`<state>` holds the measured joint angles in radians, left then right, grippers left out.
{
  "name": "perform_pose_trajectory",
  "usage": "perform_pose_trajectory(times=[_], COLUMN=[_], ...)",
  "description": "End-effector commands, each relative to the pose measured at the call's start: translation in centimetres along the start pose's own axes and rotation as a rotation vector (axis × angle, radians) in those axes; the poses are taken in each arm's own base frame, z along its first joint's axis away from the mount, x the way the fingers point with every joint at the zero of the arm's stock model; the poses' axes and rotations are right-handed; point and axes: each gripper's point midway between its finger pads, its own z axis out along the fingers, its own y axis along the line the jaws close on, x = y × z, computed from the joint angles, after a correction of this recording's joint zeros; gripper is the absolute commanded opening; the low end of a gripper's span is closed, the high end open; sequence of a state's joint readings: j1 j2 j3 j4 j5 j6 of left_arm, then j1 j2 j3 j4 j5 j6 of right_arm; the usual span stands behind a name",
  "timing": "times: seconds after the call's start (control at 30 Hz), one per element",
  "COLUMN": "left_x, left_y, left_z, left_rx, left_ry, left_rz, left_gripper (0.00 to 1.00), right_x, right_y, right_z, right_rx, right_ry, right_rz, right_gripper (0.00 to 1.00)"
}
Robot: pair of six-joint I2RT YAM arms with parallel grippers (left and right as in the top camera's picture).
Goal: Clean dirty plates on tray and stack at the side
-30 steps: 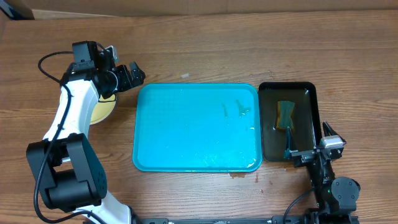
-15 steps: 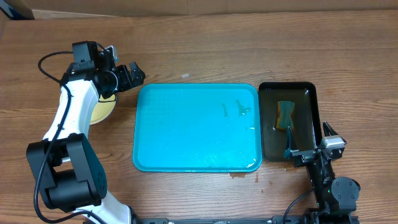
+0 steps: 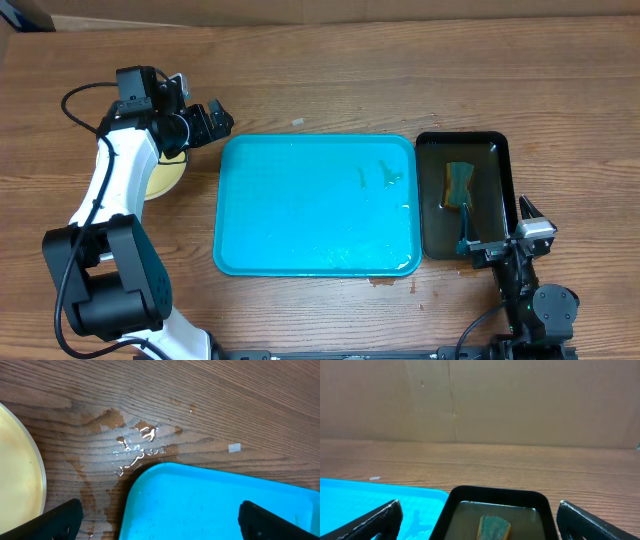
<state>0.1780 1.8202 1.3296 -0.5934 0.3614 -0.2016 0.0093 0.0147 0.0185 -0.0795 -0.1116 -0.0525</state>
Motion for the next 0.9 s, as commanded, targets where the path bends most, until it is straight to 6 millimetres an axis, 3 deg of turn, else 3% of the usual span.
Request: perform_pose_trajectory(times=[0.0,0.07,0.17,0.3,0.47,0.5,0.63,0.77,0.87], left_x=[0.1,0.5,0.4,-1.1,-2.5,-2.5,-1.1,1.2,3.2], left_y=[0.2,0.3,-0.4,-3.1,-8.0,-9.4,-12.1,-13.6,-13.9], left_z=[0.4,0.4,-1.2,-5.4,-14.9,-18.7,-27.1,-32.8,-35.1], left_rx=[-0.007,-0.018,-0.025,0.003,0.067,0.087,0.132,0.164,0.178], left_ry=[0.006,0.016,0.000,-0.108,-0.339,-0.431,-0.632,-0.775,-0.839], left_rz=[0.021,0.020,0.032,0.087,0.190,0.222,0.293,0.342,0.364], left_gripper=[1.00,1.00,1.00,1.00,1.00,1.00,1.00,1.00,1.00], right_x=[0.1,0.1,0.1,0.1,0.1,0.1,0.1,0.1,0.1], right_y=[0.0,0.0,0.0,0.0,0.0,0.0,0.0,0.0,0.0], right_z=[0.0,0.0,0.0,0.0,0.0,0.0,0.0,0.0,0.0], right_rx=[0.005,0.005,0.005,0.005,0.005,0.005,0.005,0.005,0.005], right_ry=[-0.006,-0.006,-0.006,-0.006,-0.006,-0.006,-0.006,-0.006,-0.006], right_rz=[0.007,0.007,0.007,0.007,0.007,0.007,0.007,0.007,0.007], right_gripper=[1.00,1.00,1.00,1.00,1.00,1.00,1.00,1.00,1.00])
